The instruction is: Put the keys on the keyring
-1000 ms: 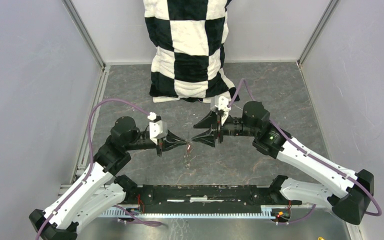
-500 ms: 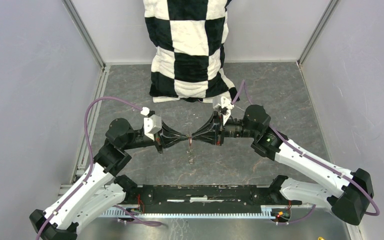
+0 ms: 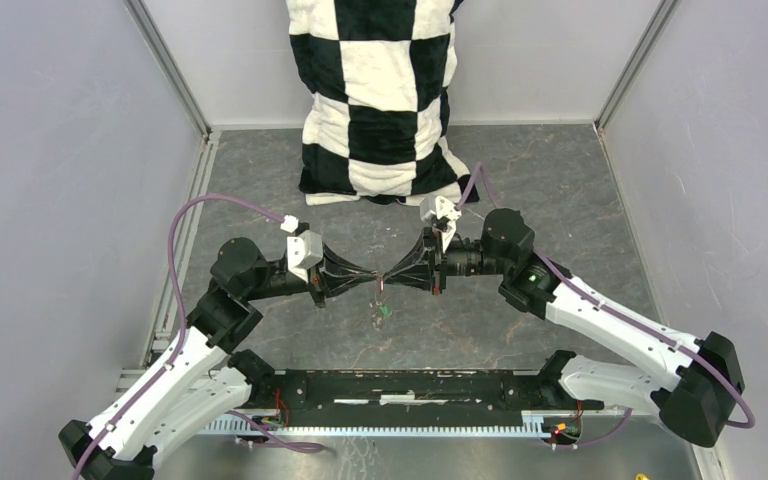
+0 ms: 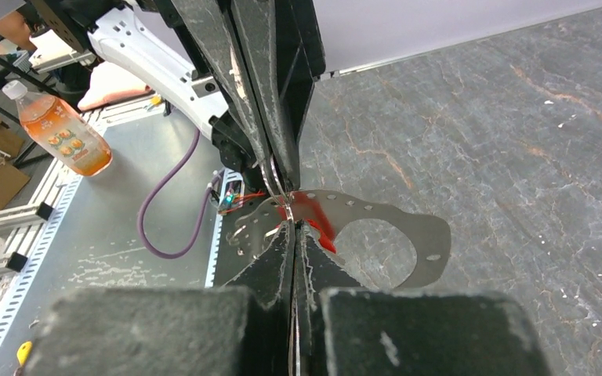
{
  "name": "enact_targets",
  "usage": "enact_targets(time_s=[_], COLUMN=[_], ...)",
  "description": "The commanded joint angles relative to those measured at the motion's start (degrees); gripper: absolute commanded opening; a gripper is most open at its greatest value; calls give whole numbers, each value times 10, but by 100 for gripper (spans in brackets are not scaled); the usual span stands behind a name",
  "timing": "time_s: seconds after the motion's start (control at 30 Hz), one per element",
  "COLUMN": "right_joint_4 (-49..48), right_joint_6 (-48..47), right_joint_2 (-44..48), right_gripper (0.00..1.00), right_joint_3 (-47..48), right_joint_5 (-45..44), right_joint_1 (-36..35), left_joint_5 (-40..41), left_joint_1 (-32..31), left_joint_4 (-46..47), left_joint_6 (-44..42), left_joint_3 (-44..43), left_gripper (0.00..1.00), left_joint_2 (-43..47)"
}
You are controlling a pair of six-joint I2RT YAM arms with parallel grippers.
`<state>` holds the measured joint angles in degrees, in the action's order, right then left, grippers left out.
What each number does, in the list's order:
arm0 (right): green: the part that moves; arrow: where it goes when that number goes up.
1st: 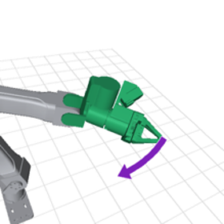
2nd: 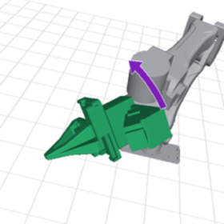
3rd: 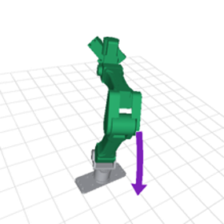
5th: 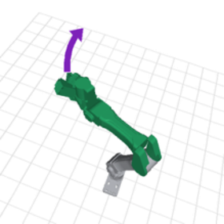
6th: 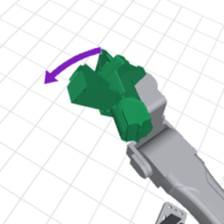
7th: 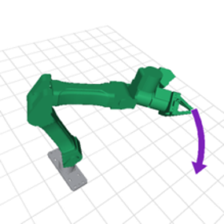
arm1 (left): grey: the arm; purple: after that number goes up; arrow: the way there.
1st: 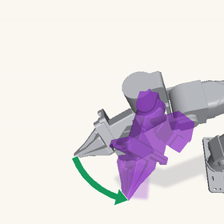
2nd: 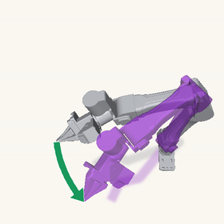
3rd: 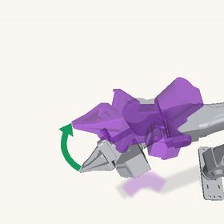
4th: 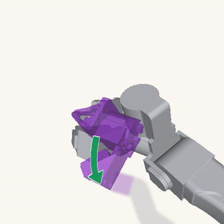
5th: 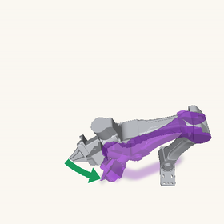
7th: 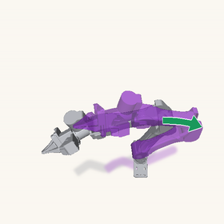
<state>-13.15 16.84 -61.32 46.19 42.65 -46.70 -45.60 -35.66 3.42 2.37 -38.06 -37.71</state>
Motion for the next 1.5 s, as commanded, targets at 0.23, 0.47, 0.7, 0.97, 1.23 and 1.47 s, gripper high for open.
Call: enact_targets(time_s=[0.23, 0.47, 0.7, 0.97, 1.23, 1.47], right_joint_4=[127, 123, 74, -3, -3, 3], right_joint_6=[-92, -133, -128, -85, -91, -98], right_joint_2=[-22, 19, 12, 1, -4, -10], right_gripper=[42, 60, 61, 53, 50, 47], right_joint_3=[63, 76, 74, 43, 32, 35], right_joint_5=[0, -15, 31, 72, 77, 70], right_joint_1=[2, 3, 3, 1, -10, -19], left_joint_5=[-38, -60, -67, -56, -45, -38], left_joint_1=[-1, -1, -1, -1, -1, -1], left_joint_4=[44, 8, 6, 28, 45, 53], left_joint_6=[8, -20, -17, 9, 28, 37], left_joint_3=[5, 20, 17, 18, 12, 7], left_gripper=[2, 2, 2, 2, 2, 2], left_joint_2=[11, 16, 15, 14, 14, 11])
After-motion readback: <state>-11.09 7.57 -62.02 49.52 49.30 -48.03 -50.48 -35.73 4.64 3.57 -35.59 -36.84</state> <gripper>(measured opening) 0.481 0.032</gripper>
